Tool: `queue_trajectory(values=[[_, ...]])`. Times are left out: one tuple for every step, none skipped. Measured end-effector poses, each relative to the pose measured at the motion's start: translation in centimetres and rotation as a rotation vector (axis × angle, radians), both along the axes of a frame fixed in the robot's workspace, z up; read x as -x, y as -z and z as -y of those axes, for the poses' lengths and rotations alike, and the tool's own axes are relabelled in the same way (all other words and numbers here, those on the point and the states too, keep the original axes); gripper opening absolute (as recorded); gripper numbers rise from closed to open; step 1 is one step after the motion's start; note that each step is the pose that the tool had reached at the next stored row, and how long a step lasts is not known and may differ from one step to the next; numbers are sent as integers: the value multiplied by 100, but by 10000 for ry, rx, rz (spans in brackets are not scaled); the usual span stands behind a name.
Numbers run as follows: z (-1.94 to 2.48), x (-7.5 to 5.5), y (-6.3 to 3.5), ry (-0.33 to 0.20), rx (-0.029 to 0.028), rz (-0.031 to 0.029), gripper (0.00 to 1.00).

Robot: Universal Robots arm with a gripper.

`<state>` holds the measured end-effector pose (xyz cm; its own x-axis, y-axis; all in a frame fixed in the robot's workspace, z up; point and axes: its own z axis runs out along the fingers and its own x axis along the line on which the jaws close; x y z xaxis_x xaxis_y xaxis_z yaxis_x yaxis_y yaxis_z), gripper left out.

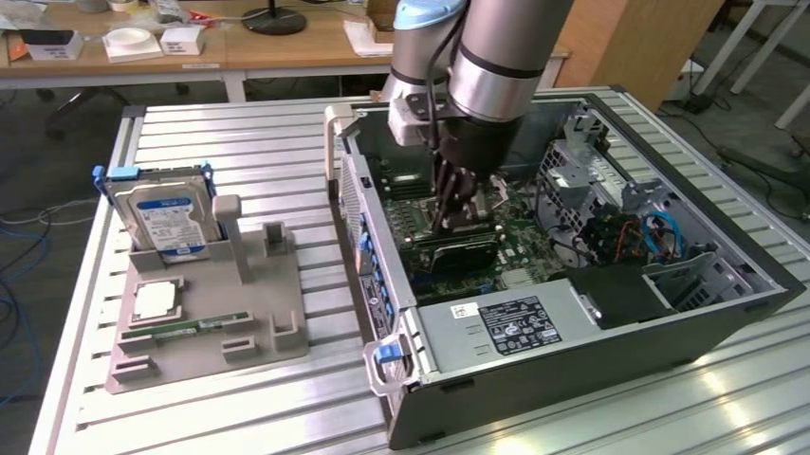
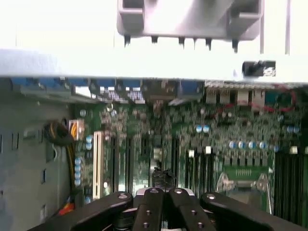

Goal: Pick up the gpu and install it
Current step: 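Insert the gpu into the slot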

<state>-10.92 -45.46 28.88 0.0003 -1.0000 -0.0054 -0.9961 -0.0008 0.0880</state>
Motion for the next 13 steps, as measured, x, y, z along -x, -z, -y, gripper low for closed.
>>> queue_trajectory(values=[[0, 0, 0, 0, 0, -181, 12], [0, 0, 1, 0, 0, -359, 12], [-1, 0, 1, 0, 0, -541, 12], [-1, -1, 2, -1, 0, -730, 12], [-1, 0, 1, -2, 0, -910, 12], [0, 0, 2, -3, 1, -1086, 12], [0, 0, 2, -4, 0, -1263, 12], [-1, 0, 2, -3, 1, -1446, 12], [-1, 0, 3, -3, 1, -1626, 12], [-1, 0, 3, -4, 1, -1800, 12], [-1, 0, 4, -4, 0, -1997, 12], [-1, 0, 4, -4, 0, -2176, 12], [-1, -1, 5, -6, 0, -2356, 12]])
